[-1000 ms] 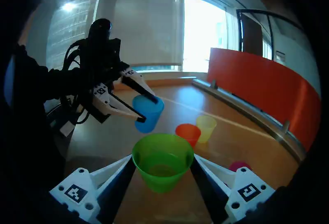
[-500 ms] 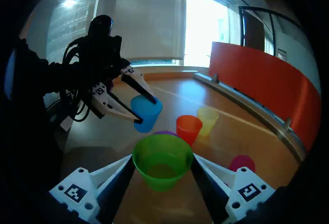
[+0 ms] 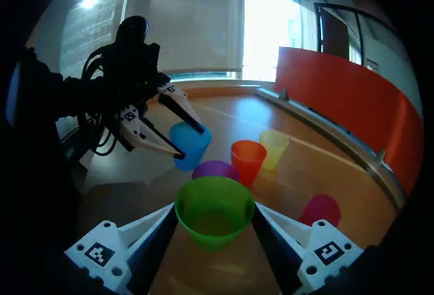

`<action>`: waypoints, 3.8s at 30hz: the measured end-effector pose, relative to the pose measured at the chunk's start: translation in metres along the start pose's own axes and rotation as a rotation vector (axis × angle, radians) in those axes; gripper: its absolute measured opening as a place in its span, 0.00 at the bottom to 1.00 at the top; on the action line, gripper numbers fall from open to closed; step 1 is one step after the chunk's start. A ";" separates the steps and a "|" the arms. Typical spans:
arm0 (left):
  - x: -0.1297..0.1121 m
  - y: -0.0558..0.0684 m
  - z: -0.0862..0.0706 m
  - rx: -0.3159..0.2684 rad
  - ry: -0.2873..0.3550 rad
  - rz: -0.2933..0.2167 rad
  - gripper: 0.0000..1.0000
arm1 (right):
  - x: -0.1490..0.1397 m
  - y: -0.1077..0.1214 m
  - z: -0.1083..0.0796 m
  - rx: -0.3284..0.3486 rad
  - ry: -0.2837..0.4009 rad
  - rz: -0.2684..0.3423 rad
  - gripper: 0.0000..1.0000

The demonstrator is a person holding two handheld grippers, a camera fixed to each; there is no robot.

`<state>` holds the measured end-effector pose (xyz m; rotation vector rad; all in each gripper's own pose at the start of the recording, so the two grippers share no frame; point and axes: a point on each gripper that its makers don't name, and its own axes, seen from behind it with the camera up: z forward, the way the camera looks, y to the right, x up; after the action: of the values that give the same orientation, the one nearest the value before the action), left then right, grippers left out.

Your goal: Pour water

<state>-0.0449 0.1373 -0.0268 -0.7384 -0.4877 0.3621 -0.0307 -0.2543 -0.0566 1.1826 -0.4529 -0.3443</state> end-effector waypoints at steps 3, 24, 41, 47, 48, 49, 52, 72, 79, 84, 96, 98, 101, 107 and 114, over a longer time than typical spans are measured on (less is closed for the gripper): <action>-0.002 -0.001 0.003 0.002 -0.003 0.000 0.88 | -0.004 0.000 0.002 0.000 -0.007 -0.002 0.92; -0.008 -0.004 0.013 -0.007 -0.001 -0.041 0.88 | -0.029 0.003 0.013 0.005 -0.046 -0.004 0.93; -0.020 -0.005 0.023 -0.021 -0.021 -0.046 0.88 | -0.042 0.005 0.023 0.010 -0.062 0.011 0.94; -0.023 -0.003 0.026 -0.027 -0.024 -0.049 0.88 | -0.045 0.005 0.026 0.013 -0.065 0.013 0.94; -0.024 -0.003 0.026 -0.028 -0.024 -0.050 0.88 | -0.045 0.005 0.026 0.013 -0.064 0.013 0.94; -0.025 -0.003 0.026 -0.027 -0.024 -0.051 0.88 | -0.045 0.005 0.026 0.013 -0.064 0.014 0.94; -0.027 -0.004 0.026 -0.024 -0.024 -0.052 0.88 | -0.046 0.005 0.027 0.011 -0.064 0.019 0.94; -0.039 -0.003 0.022 -0.023 -0.046 -0.044 0.88 | -0.049 0.003 0.022 -0.006 -0.072 0.030 0.95; -0.049 -0.002 0.024 -0.027 -0.074 -0.030 0.88 | -0.057 0.003 0.020 -0.012 -0.095 0.036 0.95; -0.051 -0.001 0.025 -0.028 -0.085 -0.018 0.88 | -0.063 0.003 0.019 -0.019 -0.102 0.036 0.96; -0.061 0.001 0.020 -0.031 -0.117 -0.034 0.88 | -0.072 0.002 0.006 -0.034 -0.107 0.056 0.96; -0.062 0.001 0.017 -0.026 -0.118 -0.034 0.88 | -0.074 0.001 0.003 -0.038 -0.106 0.060 0.96; -0.063 0.000 0.013 -0.019 -0.119 -0.037 0.88 | -0.076 0.001 -0.002 -0.046 -0.107 0.065 0.96; -0.065 -0.001 0.004 -0.002 -0.122 -0.039 0.88 | -0.079 0.000 -0.014 -0.068 -0.103 0.072 0.96; -0.069 -0.001 -0.008 0.020 -0.132 -0.023 0.89 | -0.082 -0.001 -0.031 -0.094 -0.105 0.066 0.96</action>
<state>-0.0982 0.0996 -0.0516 -0.6917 -0.6154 0.3950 -0.0856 -0.1900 -0.0803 1.0594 -0.5599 -0.3681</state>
